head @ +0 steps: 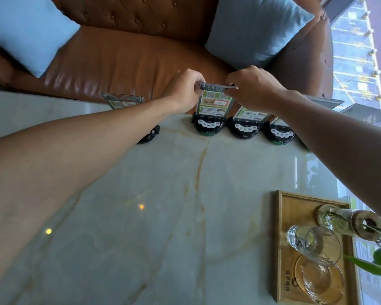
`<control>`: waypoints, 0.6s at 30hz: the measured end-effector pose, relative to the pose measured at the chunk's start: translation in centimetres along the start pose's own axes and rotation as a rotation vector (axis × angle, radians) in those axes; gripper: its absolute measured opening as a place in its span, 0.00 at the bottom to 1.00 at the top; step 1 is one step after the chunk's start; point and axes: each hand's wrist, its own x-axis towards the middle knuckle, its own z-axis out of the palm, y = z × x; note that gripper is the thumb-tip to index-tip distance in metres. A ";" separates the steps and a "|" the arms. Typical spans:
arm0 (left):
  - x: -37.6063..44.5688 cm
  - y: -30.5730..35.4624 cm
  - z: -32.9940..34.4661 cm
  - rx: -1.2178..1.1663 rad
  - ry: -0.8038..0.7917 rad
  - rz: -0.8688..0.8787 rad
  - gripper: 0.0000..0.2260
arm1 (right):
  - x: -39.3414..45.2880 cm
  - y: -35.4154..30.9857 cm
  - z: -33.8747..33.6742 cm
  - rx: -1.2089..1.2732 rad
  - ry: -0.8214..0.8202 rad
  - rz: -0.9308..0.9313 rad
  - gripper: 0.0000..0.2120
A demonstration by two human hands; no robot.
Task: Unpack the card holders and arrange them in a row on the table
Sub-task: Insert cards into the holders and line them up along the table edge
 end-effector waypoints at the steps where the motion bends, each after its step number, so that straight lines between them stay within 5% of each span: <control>1: 0.1 0.0 0.0 0.000 -0.003 0.001 0.07 | 0.0 0.0 0.0 -0.006 0.000 -0.004 0.10; 18: 0.0 -0.1 0.1 -0.035 -0.014 -0.009 0.06 | -0.4 -0.3 -0.2 -0.036 -0.022 0.001 0.09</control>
